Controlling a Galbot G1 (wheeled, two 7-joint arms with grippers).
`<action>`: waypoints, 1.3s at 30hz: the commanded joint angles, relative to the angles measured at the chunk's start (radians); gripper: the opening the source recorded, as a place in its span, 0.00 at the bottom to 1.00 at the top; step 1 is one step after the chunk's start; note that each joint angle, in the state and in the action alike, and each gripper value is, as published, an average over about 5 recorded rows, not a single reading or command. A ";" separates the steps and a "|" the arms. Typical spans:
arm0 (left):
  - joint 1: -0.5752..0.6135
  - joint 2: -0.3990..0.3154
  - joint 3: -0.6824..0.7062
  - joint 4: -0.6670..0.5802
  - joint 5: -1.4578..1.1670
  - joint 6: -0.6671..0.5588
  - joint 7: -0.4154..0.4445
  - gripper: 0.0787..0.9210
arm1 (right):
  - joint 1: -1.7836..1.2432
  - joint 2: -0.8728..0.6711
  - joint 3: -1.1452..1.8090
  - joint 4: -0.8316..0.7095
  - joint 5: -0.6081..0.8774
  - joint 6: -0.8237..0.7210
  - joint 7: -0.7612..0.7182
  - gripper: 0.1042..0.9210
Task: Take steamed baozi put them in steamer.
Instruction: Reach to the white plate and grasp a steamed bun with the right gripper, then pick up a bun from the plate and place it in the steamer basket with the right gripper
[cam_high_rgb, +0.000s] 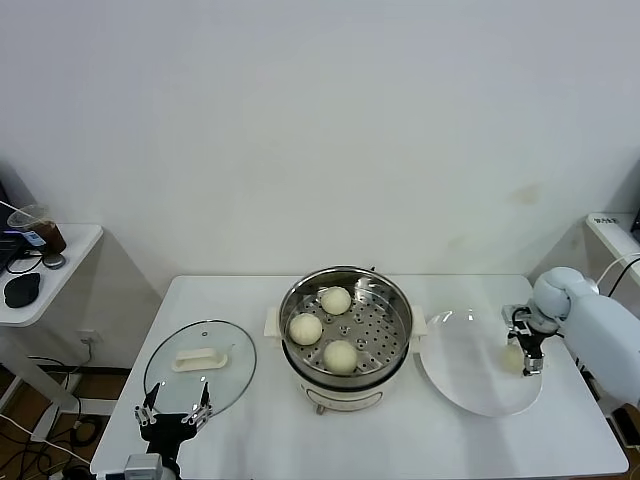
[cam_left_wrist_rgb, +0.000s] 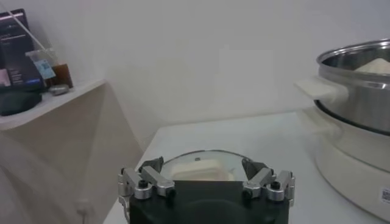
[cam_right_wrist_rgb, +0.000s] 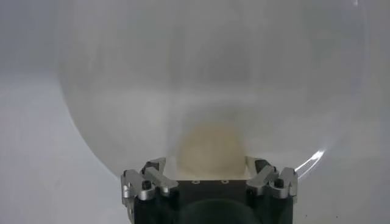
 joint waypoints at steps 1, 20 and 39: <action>-0.001 -0.001 0.002 0.002 0.000 0.000 0.000 0.88 | -0.001 0.008 0.000 -0.005 -0.005 -0.004 0.015 0.84; -0.030 0.003 0.016 0.009 0.018 -0.001 -0.006 0.88 | 0.240 -0.155 -0.247 0.227 0.325 -0.174 -0.019 0.47; -0.056 0.021 0.030 0.003 0.027 0.000 -0.010 0.88 | 0.961 0.183 -0.840 0.501 0.927 -0.471 0.055 0.47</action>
